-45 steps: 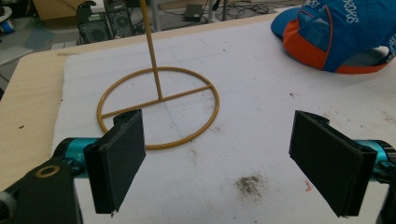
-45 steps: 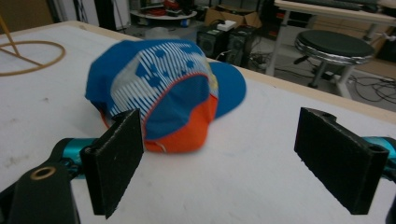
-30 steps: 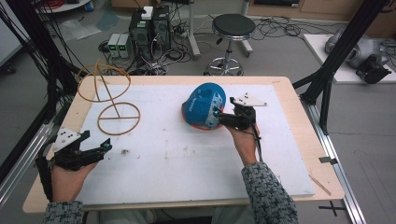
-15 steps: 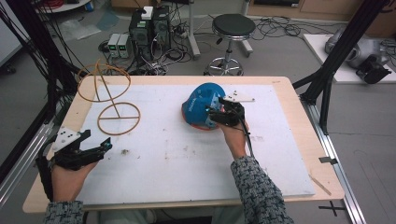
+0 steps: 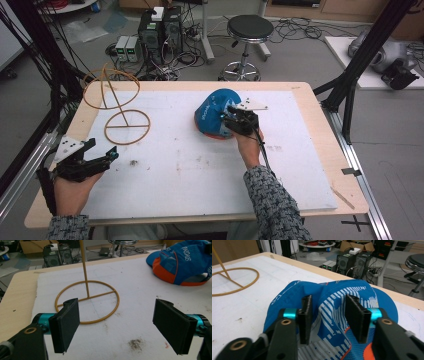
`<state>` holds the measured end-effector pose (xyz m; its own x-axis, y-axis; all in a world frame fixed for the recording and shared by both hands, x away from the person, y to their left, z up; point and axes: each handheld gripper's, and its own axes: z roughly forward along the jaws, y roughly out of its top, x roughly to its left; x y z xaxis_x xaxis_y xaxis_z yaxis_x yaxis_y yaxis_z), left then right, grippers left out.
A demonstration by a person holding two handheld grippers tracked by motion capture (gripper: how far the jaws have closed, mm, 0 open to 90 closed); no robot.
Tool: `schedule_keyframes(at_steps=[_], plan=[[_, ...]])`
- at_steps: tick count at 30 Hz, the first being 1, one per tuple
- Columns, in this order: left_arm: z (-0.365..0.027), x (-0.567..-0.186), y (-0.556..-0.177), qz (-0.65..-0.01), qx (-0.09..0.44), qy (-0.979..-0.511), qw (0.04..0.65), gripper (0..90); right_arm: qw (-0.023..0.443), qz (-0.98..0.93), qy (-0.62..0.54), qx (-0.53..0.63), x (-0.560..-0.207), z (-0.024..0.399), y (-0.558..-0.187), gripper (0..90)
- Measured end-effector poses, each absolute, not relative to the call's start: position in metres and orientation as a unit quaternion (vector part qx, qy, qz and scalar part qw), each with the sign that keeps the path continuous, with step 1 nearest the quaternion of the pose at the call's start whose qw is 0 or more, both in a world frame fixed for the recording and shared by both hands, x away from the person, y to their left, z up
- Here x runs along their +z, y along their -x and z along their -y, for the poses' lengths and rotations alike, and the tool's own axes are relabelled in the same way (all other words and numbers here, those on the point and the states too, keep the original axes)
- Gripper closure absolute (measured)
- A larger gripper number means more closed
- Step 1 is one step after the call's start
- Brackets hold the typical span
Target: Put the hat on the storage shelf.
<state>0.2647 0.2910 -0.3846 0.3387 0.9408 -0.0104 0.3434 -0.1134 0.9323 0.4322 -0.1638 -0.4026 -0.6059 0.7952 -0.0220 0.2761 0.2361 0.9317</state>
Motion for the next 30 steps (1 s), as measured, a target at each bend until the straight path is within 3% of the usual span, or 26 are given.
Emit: schedule_keyframes(at_steps=[11,30], plan=[[-0.293,-0.384,-0.265,-0.479,0.32,-0.669,0.47,21.7,0.257,-0.739,-0.362,0.507,-0.399,0.162,-0.435,87.7],[-0.3,-0.381,-0.263,-0.481,0.319,-0.662,0.479,21.7,0.219,-0.666,-0.405,0.587,-0.35,0.146,-0.449,88.2]])
